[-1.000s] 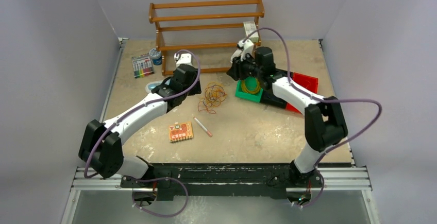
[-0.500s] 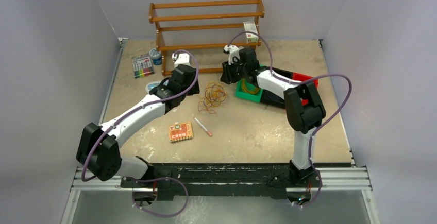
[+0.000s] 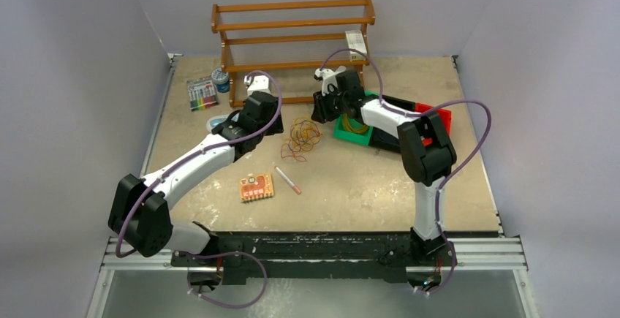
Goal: Untangle the cables
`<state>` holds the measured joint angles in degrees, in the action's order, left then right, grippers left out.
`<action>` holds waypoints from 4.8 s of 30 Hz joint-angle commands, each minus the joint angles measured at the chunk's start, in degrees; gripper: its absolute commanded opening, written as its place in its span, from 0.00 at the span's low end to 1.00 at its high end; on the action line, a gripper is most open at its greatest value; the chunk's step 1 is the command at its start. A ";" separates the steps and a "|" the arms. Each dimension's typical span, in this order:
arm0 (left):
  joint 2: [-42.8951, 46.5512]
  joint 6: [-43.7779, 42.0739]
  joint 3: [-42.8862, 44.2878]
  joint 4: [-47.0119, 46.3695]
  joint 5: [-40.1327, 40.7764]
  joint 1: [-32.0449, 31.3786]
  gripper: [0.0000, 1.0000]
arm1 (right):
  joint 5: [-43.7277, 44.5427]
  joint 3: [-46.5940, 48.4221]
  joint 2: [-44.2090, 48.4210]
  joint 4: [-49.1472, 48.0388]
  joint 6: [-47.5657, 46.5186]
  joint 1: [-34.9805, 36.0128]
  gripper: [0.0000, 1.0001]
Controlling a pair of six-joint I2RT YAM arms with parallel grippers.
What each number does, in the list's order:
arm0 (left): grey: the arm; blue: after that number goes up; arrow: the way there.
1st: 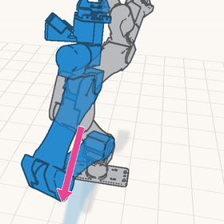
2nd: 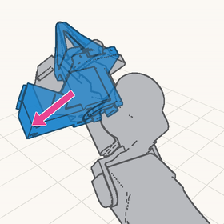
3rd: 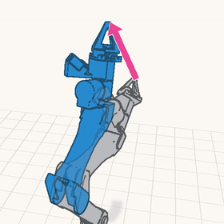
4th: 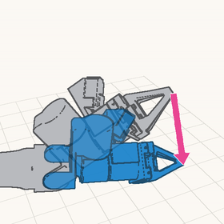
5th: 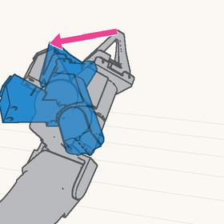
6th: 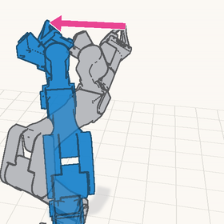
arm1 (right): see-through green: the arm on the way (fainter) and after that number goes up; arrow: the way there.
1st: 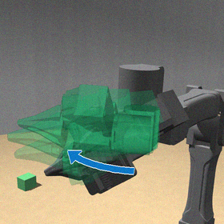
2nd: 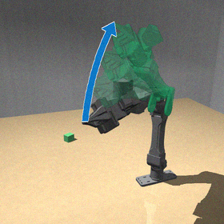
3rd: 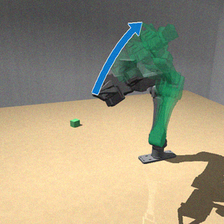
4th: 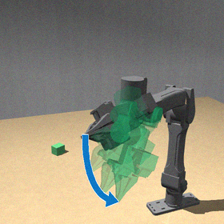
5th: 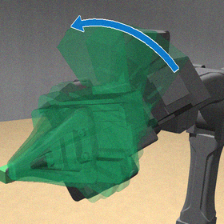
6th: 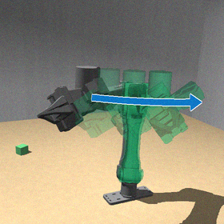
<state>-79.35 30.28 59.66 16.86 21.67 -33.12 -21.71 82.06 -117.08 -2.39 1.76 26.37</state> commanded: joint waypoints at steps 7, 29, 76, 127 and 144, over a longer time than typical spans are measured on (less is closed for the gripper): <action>1.59 -1.24 0.29 -2.61 -0.34 0.31 0.48 | 1.04 -0.87 4.38 -4.80 0.72 0.70 0.40; 1.37 -1.21 0.01 -2.72 -0.59 0.26 0.48 | -3.56 0.71 1.90 -1.87 -1.13 1.20 0.41; 14.43 0.73 -12.25 -19.46 -1.33 0.34 0.55 | -11.65 -2.52 24.01 -2.39 -1.18 1.94 0.00; 17.47 -26.99 -19.01 -41.92 -33.78 0.13 0.00 | -29.99 -4.53 31.86 8.92 -13.21 4.66 0.00; 18.93 -12.81 -9.57 -32.27 -14.89 0.17 0.00 | -18.51 -17.91 31.66 -22.26 0.70 4.67 0.58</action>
<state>-59.79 12.67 44.99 -17.43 3.20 -33.12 -41.25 64.27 -83.90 -11.79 -2.33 30.74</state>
